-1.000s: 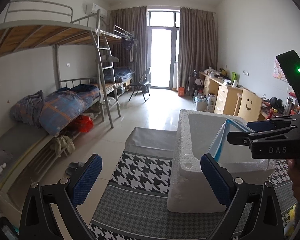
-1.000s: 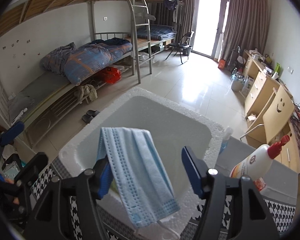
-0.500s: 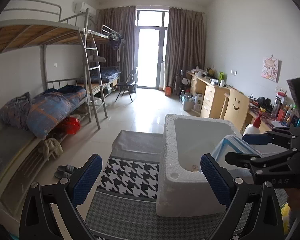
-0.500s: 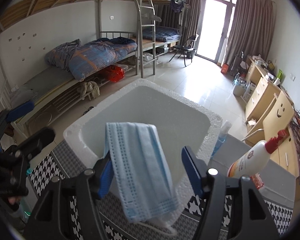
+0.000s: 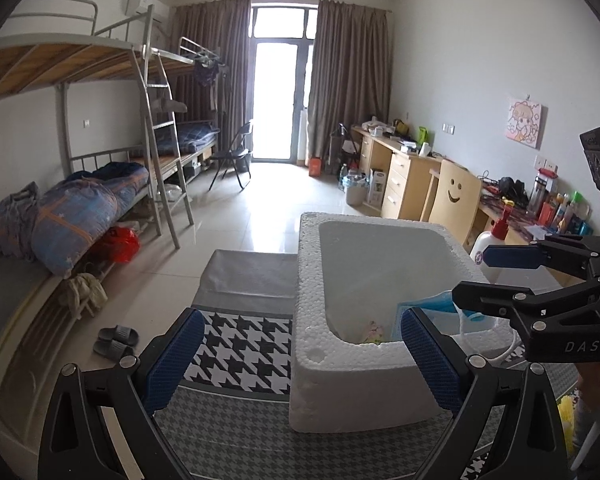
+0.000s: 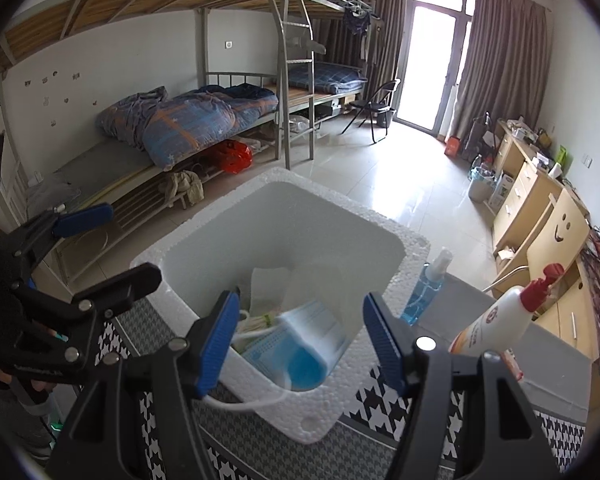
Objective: Organize soft objects
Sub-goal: 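Open the right gripper to drop the blue mask into the foam box, then withdraw both grippers from the box toward the yellow net and white tube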
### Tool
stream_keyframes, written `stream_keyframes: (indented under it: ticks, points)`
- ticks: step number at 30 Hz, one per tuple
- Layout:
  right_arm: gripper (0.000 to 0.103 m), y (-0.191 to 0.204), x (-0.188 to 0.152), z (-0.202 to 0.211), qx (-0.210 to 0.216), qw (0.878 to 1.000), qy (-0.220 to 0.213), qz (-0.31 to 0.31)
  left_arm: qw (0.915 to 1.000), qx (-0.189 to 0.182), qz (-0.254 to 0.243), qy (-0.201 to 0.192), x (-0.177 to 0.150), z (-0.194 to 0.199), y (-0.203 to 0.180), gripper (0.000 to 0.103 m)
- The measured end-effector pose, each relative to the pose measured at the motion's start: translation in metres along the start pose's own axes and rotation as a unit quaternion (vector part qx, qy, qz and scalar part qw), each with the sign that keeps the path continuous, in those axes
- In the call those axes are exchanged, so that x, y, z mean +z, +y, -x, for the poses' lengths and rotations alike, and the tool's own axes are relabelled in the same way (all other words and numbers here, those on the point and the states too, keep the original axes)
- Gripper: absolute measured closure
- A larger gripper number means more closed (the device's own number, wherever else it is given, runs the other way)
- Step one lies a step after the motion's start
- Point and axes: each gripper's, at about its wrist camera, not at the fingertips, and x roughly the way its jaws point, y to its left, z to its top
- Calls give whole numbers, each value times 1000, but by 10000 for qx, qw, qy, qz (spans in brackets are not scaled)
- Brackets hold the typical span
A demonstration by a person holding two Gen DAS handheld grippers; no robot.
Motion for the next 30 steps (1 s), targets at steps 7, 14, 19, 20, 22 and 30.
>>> stream_keyframes:
  ticks: [7, 14, 19, 20, 22, 30]
  points:
    - [34, -1, -8, 14, 3, 9999, -151, -85, 9999, 49, -36, -136, 2, 12, -11, 4]
    - [29, -5, -20, 36, 67, 9990, -368, -234, 9996, 39, -33, -265, -1, 28, -23, 4]
    - [21, -9, -27, 49, 39, 9980, -531, -341, 9993, 120, -30, -359, -2, 38, -29, 4]
    - [21, -10, -29, 53, 21, 9977, -574, -361, 9992, 128, -24, -366, -3, 40, -31, 4]
    - [21, -11, -33, 57, -23, 9974, -617, -376, 9992, 128, -29, -372, -4, 43, -33, 2]
    - [20, -15, -46, 77, -165, 9955, -808, -471, 9986, 128, -85, -510, -9, 57, -47, 1]
